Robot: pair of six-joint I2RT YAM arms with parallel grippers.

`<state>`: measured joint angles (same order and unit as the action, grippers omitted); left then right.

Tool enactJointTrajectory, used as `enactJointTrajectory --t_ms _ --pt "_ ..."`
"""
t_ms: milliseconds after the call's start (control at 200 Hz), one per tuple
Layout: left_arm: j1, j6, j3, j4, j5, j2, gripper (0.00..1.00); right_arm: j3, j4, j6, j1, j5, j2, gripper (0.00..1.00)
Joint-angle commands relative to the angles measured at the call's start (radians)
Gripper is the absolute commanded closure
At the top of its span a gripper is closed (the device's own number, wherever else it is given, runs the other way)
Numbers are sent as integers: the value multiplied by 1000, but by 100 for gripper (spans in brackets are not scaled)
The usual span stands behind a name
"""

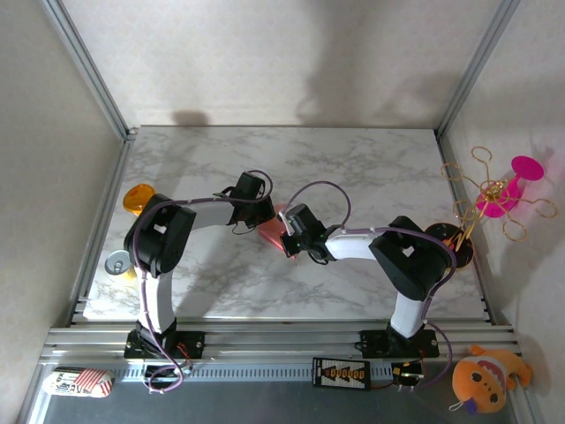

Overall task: Fold a paper plane with a square sheet of paper (pick it up from the middle)
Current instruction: Third fold the triangle at the center of the table.

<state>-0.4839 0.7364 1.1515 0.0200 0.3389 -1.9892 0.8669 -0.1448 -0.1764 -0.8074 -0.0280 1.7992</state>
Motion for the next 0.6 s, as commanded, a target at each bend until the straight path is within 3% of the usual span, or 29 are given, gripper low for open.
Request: enactJointTrajectory --t_ms 0,250,421,596 --pt "-16 18 -16 100 -43 11 97 15 30 -11 6 -20 27 92" --pt "10 124 -94 21 -52 182 77 12 28 -11 6 -15 28 92" --pt "7 232 -223 -71 -10 268 76 12 28 -10 6 -13 28 92" --pt "-35 339 -283 -149 29 294 83 12 28 -9 5 -9 31 92"
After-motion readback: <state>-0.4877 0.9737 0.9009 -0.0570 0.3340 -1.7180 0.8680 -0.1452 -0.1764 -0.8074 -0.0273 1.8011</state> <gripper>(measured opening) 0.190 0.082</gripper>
